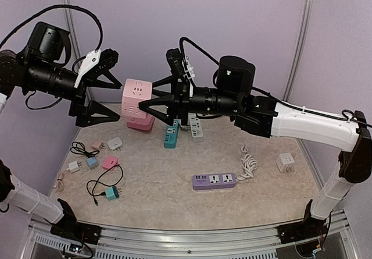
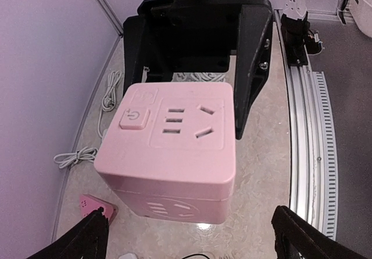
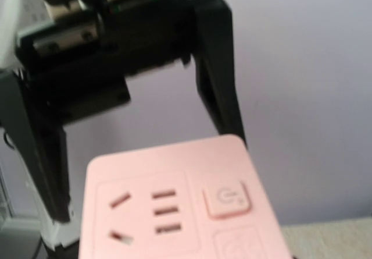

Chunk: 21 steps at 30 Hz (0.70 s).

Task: Insert the plug
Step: Adjust the plug.

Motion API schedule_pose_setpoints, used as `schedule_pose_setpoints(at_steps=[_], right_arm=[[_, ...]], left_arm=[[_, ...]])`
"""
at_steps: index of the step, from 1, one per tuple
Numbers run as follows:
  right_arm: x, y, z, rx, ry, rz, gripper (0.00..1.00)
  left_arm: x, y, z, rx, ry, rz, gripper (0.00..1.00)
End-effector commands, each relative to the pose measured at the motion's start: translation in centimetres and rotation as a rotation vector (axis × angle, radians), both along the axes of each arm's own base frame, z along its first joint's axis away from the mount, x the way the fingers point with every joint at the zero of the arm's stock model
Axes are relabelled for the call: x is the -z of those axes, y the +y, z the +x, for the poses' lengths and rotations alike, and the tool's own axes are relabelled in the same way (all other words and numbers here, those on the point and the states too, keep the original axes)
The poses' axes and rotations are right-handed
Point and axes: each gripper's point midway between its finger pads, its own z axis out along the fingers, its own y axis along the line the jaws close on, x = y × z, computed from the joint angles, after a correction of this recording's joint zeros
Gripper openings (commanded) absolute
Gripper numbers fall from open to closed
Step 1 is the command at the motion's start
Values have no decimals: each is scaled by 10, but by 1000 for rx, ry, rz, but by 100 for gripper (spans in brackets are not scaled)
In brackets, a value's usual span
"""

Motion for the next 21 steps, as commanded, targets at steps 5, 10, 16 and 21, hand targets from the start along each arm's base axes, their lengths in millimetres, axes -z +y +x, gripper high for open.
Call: schedule_pose_setpoints(at_steps=[5, 10, 16, 21], right_arm=[[-55, -12, -27, -65, -47, 184, 0], [-54, -9, -29, -64, -51, 176, 0], [-55, -10, -28, -57, -49, 176, 0], [-50, -10, 3, 106, 68, 128, 62]], left_arm=[[-20, -19, -1, 39, 32, -128, 88], [-22, -23, -3, 54, 47, -143, 68], [-20, -23, -5, 65, 58, -138, 32], [-16, -19, 3, 15, 33, -111, 0]])
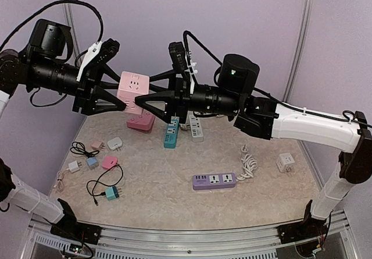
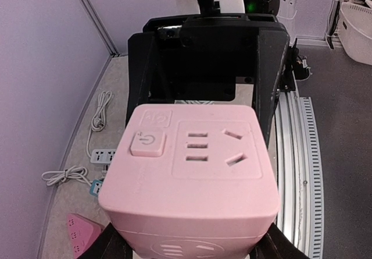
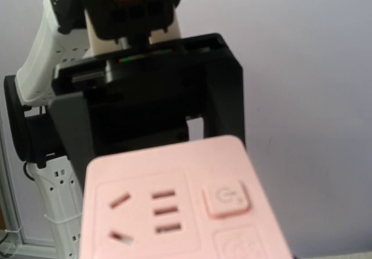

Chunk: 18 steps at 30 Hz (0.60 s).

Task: Insert the plug
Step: Adjust the plug.

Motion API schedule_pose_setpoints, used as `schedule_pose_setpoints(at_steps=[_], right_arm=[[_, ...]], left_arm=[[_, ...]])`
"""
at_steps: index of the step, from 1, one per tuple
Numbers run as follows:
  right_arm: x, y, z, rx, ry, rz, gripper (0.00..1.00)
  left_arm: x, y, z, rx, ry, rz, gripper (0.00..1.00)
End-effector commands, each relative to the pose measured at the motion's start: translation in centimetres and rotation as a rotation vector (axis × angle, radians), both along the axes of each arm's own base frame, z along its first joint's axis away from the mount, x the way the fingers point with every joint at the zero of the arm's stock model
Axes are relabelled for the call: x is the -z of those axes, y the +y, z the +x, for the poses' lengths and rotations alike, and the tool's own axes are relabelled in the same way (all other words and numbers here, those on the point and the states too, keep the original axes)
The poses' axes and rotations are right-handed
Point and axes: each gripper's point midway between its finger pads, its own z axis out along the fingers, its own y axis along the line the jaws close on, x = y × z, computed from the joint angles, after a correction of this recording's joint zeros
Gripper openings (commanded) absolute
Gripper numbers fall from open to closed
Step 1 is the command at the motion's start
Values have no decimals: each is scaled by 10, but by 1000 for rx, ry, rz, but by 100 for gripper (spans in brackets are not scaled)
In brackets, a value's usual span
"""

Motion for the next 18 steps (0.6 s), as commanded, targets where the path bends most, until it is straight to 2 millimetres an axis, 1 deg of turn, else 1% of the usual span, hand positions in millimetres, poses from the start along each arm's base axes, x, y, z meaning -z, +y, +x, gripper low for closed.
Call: schedule_pose_setpoints(at_steps=[1, 2, 3, 5, 7, 9, 10, 12, 14, 18], right_arm=[[-21, -12, 32, 205, 152, 11, 90], [-20, -15, 42, 258, 228, 3, 98], [-20, -19, 51, 306, 293, -1, 99], [-21, -26, 60, 365, 427, 10, 100], [-17, -29, 64, 432, 526, 19, 100], [-11, -30, 65, 513, 587, 13, 100], [-8, -27, 63, 536, 605, 5, 100], [-2, -17, 59, 526, 642, -9, 100], [3, -10, 61, 530, 691, -25, 100], [10, 1, 61, 531, 737, -61, 100]], left_arm=[[3, 1, 10, -53, -23, 23, 0], [3, 3, 14, -80, -37, 33, 0], [5, 6, 20, -115, -58, 52, 0], [8, 9, 31, -181, -104, 92, 0], [13, 10, 40, -233, -140, 127, 0], [16, 8, 48, -266, -162, 148, 0], [16, 8, 51, -279, -170, 152, 0], [20, 3, 52, -274, -172, 161, 0], [22, 0, 54, -276, -177, 169, 0], [19, -1, 60, -307, -196, 166, 0]])
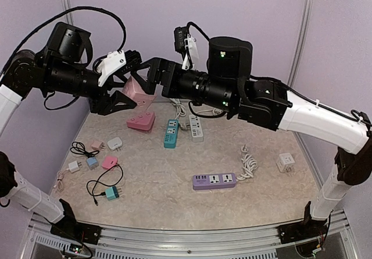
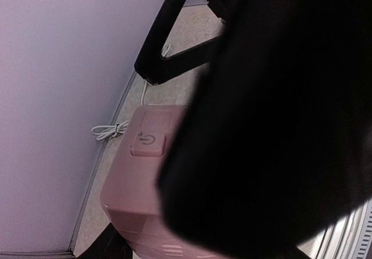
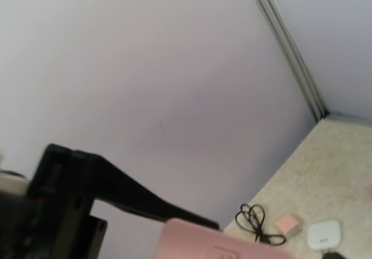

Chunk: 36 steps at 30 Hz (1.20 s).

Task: Insert the plug
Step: Adjust the plug.

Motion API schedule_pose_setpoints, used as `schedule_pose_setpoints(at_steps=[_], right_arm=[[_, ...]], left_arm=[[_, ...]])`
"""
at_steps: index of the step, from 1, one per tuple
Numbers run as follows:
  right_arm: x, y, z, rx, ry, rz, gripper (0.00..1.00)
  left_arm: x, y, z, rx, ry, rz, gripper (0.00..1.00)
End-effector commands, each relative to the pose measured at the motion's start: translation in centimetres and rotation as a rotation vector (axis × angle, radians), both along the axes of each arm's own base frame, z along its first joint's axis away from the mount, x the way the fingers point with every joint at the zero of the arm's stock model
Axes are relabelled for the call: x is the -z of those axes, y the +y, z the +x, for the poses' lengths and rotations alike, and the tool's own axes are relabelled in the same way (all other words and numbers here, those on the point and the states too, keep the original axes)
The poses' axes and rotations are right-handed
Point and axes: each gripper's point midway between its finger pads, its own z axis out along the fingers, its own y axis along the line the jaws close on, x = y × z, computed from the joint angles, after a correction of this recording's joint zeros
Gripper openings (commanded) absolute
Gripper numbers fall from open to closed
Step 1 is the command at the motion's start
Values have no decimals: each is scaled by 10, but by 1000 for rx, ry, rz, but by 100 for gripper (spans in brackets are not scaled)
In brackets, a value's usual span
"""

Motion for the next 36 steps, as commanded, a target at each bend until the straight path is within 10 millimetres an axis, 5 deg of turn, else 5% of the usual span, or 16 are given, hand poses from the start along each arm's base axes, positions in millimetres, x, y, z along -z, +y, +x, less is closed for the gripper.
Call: schedule_pose_setpoints(at_steps=[1, 9, 14, 17, 20, 24, 25, 27, 28, 32, 36], right_arm=[[30, 12, 10, 41, 129, -57, 100], [52, 24, 19, 77, 171, -95, 97], [62, 30, 23, 86, 177, -121, 81], [70, 35, 24, 76, 177, -139, 56], [78, 34, 28, 77, 204, -155, 17], [86, 31, 30, 78, 221, -186, 0], [89, 28, 32, 89, 223, -198, 0], [94, 17, 36, 131, 223, -224, 0], [97, 8, 40, 165, 221, -244, 0], [130, -40, 56, 343, 248, -382, 0], [192, -95, 60, 519, 304, -555, 0]], left_arm=[[-12, -2, 13, -56, -70, -22, 0], [-8, -6, 13, -46, -72, -15, 0], [-8, -6, 12, -44, -76, -16, 0], [-6, -6, 12, -43, -77, -13, 0], [-3, -5, 12, -44, -78, -3, 0], [0, -1, 11, -49, -82, 8, 0], [2, 1, 12, -59, -82, 16, 12], [9, 6, 14, -82, -85, 41, 74], [13, 10, 15, -91, -88, 57, 91], [35, 32, 18, -131, -64, 109, 99], [73, 63, 23, -205, 17, 131, 99]])
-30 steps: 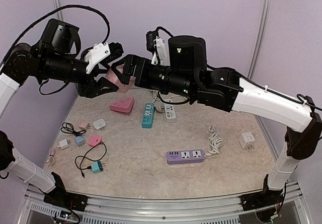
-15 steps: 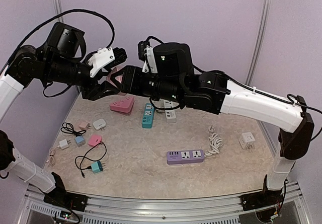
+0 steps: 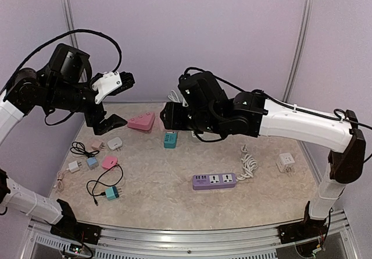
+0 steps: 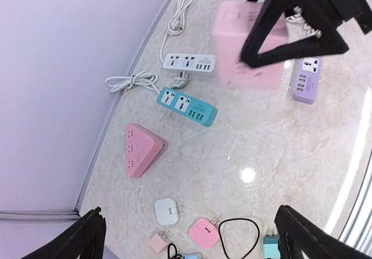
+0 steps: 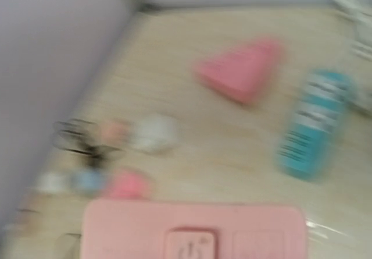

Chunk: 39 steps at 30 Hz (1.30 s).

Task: Insert the plug
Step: Adjust the plug, then insert the plug into the socket.

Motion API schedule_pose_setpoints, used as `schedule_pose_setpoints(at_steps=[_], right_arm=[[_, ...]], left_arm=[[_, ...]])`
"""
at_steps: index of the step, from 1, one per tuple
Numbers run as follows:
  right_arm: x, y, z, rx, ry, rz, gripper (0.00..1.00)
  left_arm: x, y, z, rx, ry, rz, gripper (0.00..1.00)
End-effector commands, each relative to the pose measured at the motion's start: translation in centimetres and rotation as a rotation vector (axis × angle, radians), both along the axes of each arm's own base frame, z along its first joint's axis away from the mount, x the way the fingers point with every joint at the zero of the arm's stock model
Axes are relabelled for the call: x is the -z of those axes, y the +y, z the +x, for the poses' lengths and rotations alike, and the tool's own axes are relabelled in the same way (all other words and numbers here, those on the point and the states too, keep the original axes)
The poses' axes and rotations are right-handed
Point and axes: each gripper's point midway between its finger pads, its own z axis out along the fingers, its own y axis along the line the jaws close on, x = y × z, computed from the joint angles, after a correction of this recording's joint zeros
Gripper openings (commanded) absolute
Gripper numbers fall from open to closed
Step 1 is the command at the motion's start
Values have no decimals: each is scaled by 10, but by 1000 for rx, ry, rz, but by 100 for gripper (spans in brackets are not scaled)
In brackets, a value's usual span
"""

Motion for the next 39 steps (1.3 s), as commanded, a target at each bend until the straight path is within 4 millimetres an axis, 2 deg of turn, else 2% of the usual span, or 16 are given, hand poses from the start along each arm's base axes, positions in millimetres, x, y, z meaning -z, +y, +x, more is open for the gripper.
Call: schedule_pose_setpoints(at_steps=[1, 5, 8, 12, 19, 24, 29, 39], right_arm=[[57, -78, 8, 221, 49, -222, 0], [110, -104, -2, 242, 129, -314, 0], [133, -115, -10, 231, 158, -361, 0], [156, -127, -16, 230, 168, -364, 0], [179, -167, -32, 319, 229, -414, 0], [194, -176, -38, 314, 222, -385, 0], [194, -183, -37, 302, 178, -404, 0], [210, -184, -34, 308, 198, -432, 0]], left_arm=[[38, 33, 8, -92, 65, 27, 99], [84, 71, 19, -222, 105, 79, 99], [110, 99, 27, -319, 134, 105, 99], [130, 125, 36, -423, 160, 96, 99], [142, 141, 51, -516, 214, 43, 99], [145, 154, 60, -578, 221, 52, 99], [147, 163, 64, -613, 223, 61, 99], [150, 167, 69, -630, 250, 56, 99]])
